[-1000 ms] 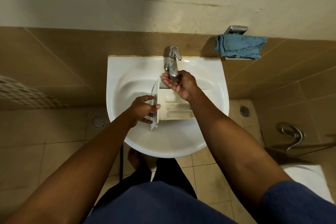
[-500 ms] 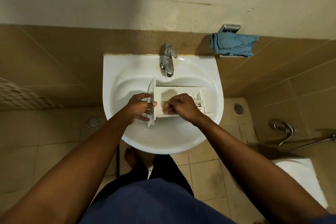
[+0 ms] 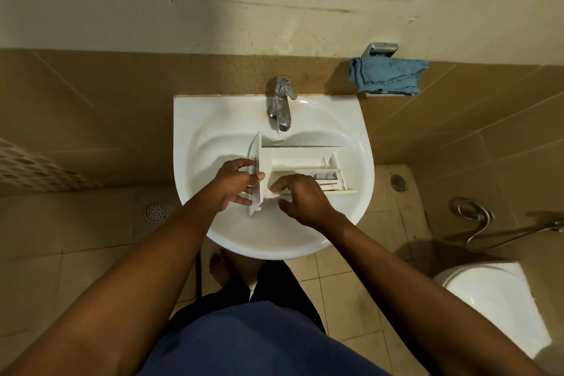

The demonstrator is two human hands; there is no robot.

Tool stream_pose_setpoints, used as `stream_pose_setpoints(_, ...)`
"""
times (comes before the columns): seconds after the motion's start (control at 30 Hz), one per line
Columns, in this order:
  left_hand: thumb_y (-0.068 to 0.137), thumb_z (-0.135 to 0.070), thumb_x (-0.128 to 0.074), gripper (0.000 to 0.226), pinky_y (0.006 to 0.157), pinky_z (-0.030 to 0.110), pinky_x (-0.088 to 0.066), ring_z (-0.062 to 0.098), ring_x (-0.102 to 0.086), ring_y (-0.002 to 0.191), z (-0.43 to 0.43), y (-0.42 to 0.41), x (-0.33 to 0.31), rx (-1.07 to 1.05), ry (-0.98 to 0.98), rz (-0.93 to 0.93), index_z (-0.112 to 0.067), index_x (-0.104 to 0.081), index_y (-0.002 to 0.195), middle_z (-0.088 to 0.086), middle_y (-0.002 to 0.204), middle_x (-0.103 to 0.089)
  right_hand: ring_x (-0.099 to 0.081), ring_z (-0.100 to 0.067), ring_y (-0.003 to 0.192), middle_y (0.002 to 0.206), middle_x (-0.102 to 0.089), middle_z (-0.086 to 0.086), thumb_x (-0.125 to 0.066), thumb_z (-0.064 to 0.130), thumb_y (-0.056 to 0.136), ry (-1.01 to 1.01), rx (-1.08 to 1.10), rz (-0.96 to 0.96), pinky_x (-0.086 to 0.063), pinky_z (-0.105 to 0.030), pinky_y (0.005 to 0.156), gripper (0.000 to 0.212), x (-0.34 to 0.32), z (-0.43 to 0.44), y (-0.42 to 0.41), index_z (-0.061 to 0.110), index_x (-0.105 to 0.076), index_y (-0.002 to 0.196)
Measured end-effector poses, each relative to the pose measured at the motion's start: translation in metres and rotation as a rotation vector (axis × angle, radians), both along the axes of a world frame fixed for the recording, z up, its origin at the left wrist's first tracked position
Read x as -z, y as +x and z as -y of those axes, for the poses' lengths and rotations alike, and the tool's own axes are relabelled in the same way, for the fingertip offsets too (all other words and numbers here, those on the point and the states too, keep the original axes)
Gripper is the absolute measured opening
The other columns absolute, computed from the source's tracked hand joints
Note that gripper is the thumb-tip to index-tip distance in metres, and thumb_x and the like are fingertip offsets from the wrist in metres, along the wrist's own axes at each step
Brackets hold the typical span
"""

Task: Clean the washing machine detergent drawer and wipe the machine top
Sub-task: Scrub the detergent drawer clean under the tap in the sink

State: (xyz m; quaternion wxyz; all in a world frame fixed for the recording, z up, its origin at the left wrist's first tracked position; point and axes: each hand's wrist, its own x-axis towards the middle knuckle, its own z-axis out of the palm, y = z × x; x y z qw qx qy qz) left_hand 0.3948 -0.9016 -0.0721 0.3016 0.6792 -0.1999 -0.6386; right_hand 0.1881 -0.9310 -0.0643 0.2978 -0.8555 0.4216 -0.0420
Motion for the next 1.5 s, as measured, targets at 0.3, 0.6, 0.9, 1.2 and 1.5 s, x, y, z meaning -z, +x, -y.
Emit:
stream_pose_setpoints(0.3,0.089,-0.014,-0.08,0.055,0.068,0.049,-0.065,0.036,-0.072,0.1,0.001,-0.001,-0.002,-0.004,0.002,-0.003,-0.019,-0.057,0.139,0.017,0.116,-0.071,-0.065,-0.027,0.098,0.093,-0.075,0.003,-0.069,0.011,0.077,-0.089,0.058,-0.265,-0.047,-0.038,0.088,0.023,0.001,0.002,0.028,0.022,-0.069,0.098)
stream_pose_setpoints(0.6,0.089,-0.014,-0.081,0.055,0.066,0.047,-0.065,0.035,-0.073,0.098,0.001,-0.001,-0.001,-0.018,0.011,-0.017,-0.02,-0.057,0.139,0.018,0.114,-0.071,-0.06,-0.028,0.112,0.105,-0.073,0.001,-0.068,0.015,0.081,0.045,0.07,-0.349,-0.044,-0.038,0.093,0.041,-0.001,0.01,0.037,0.019,-0.058,0.12)
stream_pose_setpoints(0.9,0.088,-0.013,-0.081,0.056,0.066,0.049,-0.065,0.034,-0.073,0.094,0.003,0.0,0.0,0.005,0.017,-0.01,-0.019,-0.056,0.138,0.018,0.114,-0.072,-0.069,-0.021,0.116,0.112,-0.077,-0.01,-0.083,0.019,0.068,0.871,0.658,0.24,-0.048,-0.035,0.109,0.072,-0.01,0.019,0.012,0.006,-0.056,0.134)
stream_pose_setpoints(1.2,0.088,-0.015,-0.082,0.056,0.07,0.052,-0.065,0.038,-0.072,0.102,0.002,-0.003,-0.002,-0.018,0.015,0.012,-0.019,-0.058,0.138,0.019,0.113,-0.072,-0.051,-0.031,0.133,0.134,-0.063,-0.006,-0.065,0.028,0.093,0.32,0.114,-0.455,-0.033,-0.049,0.111,0.045,-0.024,0.032,0.04,0.012,-0.054,0.134)
stream_pose_setpoints(1.5,0.088,-0.013,-0.081,0.054,0.073,0.054,-0.064,0.036,-0.073,0.1,0.0,-0.003,-0.003,-0.035,0.013,0.001,-0.019,-0.058,0.136,0.018,0.114,-0.073,-0.068,-0.028,0.082,0.082,-0.074,0.002,-0.081,0.023,0.077,-0.33,-0.214,-0.218,-0.045,-0.035,0.078,0.029,0.001,0.019,0.019,0.018,-0.068,0.102)
